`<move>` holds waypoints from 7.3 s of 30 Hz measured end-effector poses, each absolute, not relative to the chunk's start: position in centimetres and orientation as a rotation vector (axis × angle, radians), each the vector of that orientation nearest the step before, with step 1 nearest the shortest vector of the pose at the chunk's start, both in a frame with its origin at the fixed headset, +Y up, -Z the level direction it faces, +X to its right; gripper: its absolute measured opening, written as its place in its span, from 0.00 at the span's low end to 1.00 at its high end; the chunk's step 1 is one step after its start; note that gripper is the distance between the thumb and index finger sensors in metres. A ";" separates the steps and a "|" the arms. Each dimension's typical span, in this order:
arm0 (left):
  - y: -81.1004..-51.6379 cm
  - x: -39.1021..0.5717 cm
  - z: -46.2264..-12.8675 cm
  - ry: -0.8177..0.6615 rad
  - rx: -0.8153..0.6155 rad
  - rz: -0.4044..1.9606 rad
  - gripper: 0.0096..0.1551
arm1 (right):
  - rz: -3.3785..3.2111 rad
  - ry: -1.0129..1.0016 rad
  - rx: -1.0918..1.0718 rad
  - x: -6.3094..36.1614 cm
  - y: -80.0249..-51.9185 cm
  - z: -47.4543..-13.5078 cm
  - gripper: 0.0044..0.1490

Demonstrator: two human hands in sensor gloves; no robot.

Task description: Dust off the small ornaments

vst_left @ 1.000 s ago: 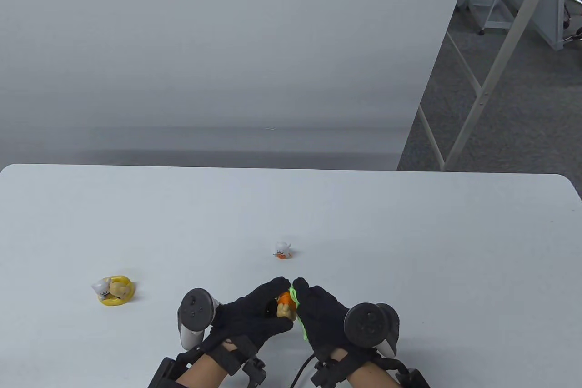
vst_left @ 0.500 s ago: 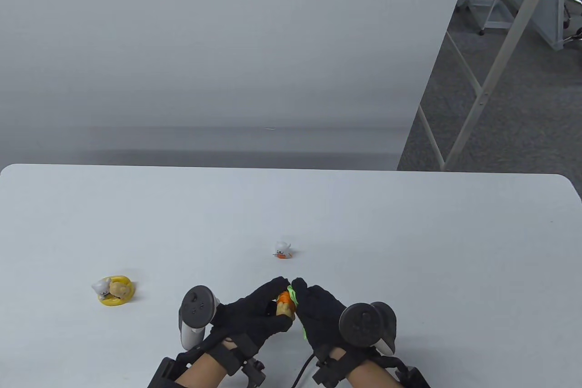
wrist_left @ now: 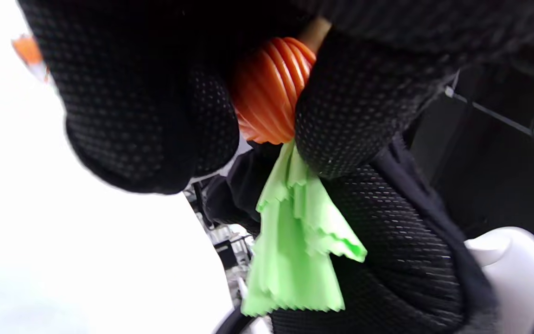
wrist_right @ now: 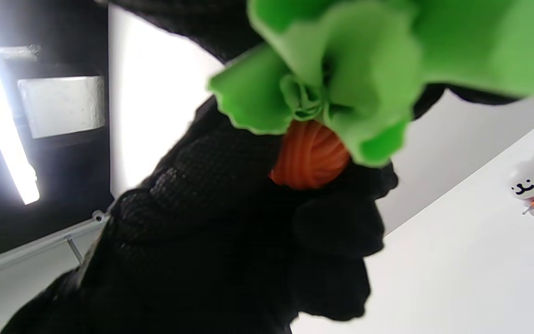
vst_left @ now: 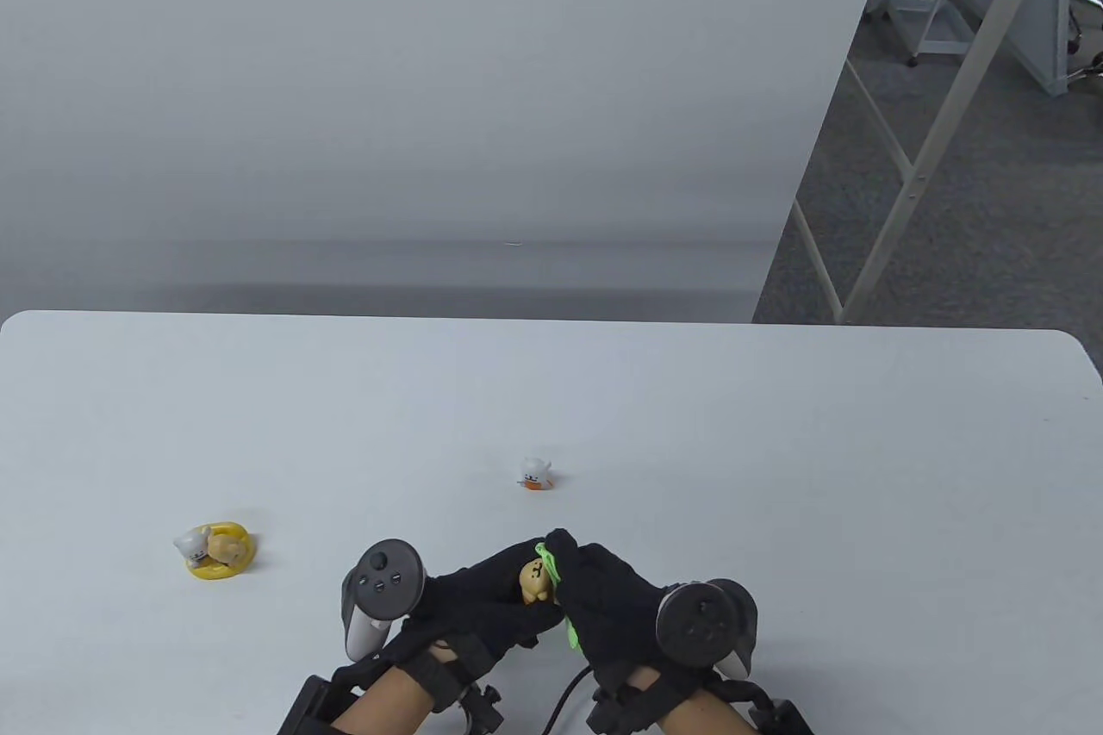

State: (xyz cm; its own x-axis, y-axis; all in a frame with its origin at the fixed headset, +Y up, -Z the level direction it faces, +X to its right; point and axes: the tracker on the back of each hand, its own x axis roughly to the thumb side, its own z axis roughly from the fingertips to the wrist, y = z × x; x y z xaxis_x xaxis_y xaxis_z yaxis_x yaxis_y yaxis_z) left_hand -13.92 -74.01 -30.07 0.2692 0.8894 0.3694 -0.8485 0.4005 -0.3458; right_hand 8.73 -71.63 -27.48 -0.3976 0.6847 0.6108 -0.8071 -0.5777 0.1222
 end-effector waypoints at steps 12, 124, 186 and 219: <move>-71.1 -13.0 -28.2 -0.587 0.228 0.377 0.41 | 2.542 -0.392 1.235 4.7 -69.4 -25.4 0.28; -74.5 -15.5 -30.5 -0.505 -0.081 1.222 0.37 | 2.195 -0.271 0.813 7.4 -72.6 -27.5 0.31; -67.7 -22.6 -38.5 -0.362 -0.081 0.073 0.57 | 2.077 -0.165 0.663 11.6 -70.8 -27.8 0.30; -76.0 -42.1 -37.9 -0.011 -0.453 0.008 0.53 | 2.123 -0.101 0.573 13.3 -72.4 -29.1 0.30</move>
State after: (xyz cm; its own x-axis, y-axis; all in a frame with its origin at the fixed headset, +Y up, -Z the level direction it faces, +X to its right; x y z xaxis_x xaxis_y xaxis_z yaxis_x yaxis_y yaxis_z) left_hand -42.15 -76.04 -37.88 0.9999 0.0106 0.0090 -0.0056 0.8991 -0.4377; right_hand 13.33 -72.38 -29.11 -0.4820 0.7598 0.4363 -0.7978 -0.5865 0.1400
